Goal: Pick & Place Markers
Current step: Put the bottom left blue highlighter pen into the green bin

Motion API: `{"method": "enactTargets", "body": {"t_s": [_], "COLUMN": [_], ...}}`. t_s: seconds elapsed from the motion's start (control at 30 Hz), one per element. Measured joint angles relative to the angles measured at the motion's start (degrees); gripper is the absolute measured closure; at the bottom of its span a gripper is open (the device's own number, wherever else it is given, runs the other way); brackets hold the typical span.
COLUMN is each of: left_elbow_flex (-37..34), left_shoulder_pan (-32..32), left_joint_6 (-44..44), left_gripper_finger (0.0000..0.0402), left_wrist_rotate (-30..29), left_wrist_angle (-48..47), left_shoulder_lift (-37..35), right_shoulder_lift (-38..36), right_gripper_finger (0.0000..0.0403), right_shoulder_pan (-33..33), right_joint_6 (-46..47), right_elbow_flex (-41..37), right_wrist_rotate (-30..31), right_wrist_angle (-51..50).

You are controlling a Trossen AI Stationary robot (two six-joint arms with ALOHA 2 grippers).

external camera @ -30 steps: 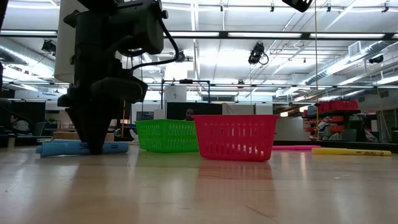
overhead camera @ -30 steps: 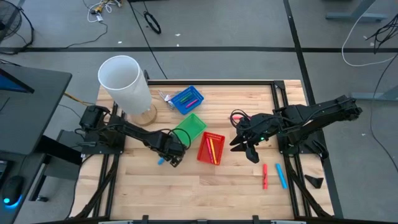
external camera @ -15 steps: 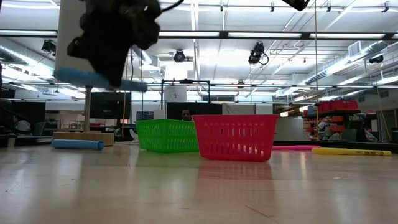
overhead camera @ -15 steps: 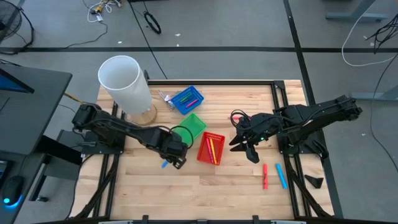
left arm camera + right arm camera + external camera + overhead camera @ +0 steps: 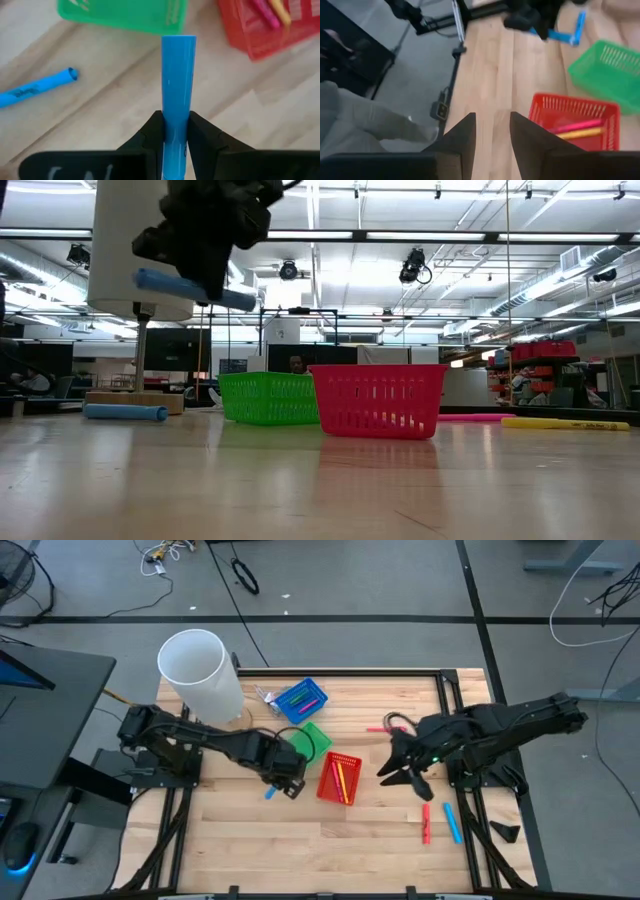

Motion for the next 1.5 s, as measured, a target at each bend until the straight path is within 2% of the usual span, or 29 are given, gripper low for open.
{"method": "enactTargets", "body": {"t_s": [0.37,0.63,0.93,1.07,1.37,1.5], "left_elbow_flex": [0.0,0.0,0.3,3.2,13.5,16.6], "left_shoulder_pan": [9.0,15.5,19.4,20.0,20.8,20.6], "left_joint_6": [4.0,7.5,8.0,10.6,18.0,21.7], "left_gripper_finger": [0.0336,0.0336,0.0336,0.0336,0.0336,0.0336], "left_wrist_rotate": [-0.5,-0.4,-1.0,-1.5,-4.9,-5.3], "left_wrist_angle": [0.6,2.3,7.2,6.0,-4.5,-4.6], "left_shoulder_lift": [0.0,0.0,0.8,4.3,15.9,19.7], "right_shoulder_lift": [-8.2,-10.5,-11.3,-11.3,-11.9,-12.1], "right_gripper_finger": [0.0282,0.0282,0.0282,0.0282,0.0282,0.0282], "right_shoulder_pan": [0.0,0.0,0.0,0.0,0.0,0.0], "right_joint_6": [-3.6,-4.5,-7.3,-8.5,-8.5,-8.5], "right_elbow_flex": [0.0,0.0,0.0,0.0,0.0,0.0], "right_wrist_rotate": [0.1,0.1,0.1,0.0,0.0,0.0], "right_wrist_angle": [0.2,0.2,0.1,-0.5,-1.6,-1.6]}}
